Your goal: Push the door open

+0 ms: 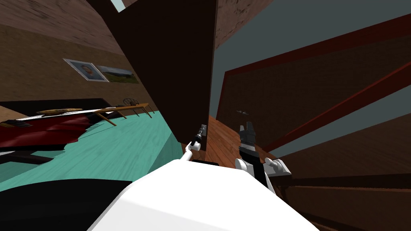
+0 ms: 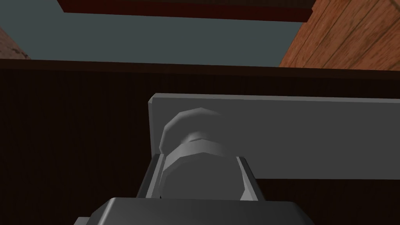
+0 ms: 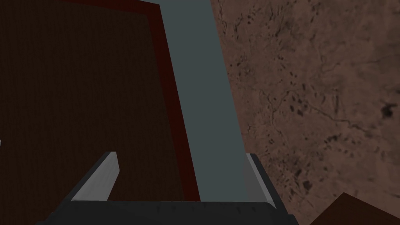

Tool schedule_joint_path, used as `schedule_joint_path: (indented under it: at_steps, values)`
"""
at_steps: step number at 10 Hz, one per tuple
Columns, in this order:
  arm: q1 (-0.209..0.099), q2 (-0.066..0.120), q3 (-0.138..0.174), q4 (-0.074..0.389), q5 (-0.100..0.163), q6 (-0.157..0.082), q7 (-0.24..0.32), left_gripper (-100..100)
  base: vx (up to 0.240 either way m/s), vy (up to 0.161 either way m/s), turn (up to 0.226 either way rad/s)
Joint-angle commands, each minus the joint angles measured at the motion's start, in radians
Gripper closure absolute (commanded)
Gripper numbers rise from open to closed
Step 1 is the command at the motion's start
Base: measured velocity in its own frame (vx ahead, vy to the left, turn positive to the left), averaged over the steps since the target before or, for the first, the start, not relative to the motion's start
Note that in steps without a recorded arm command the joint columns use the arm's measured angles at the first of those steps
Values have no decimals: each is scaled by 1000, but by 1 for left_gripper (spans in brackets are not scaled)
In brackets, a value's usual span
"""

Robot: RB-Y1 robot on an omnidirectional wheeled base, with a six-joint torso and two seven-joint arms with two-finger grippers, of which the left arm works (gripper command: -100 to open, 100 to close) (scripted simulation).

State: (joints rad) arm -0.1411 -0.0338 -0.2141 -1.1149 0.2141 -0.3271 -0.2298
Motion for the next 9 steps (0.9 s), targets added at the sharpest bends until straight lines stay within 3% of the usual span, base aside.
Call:
schedule_joint_path:
  at_steps: [1,3,4,7,9]
  values:
    - [9,32,-11,-11,17,1,-17,100,88,15,103]
    - [22,61,-27,-25,40,2,-40,100,142,-1,196]
    - [36,64,-56,-38,43,6,-41,-100,31,8,203]
    - [78,75,-117,-81,68,11,-73,-100,-92,42,147]
    - [111,73,-167,-116,87,15,-99,-100,-85,43,165]
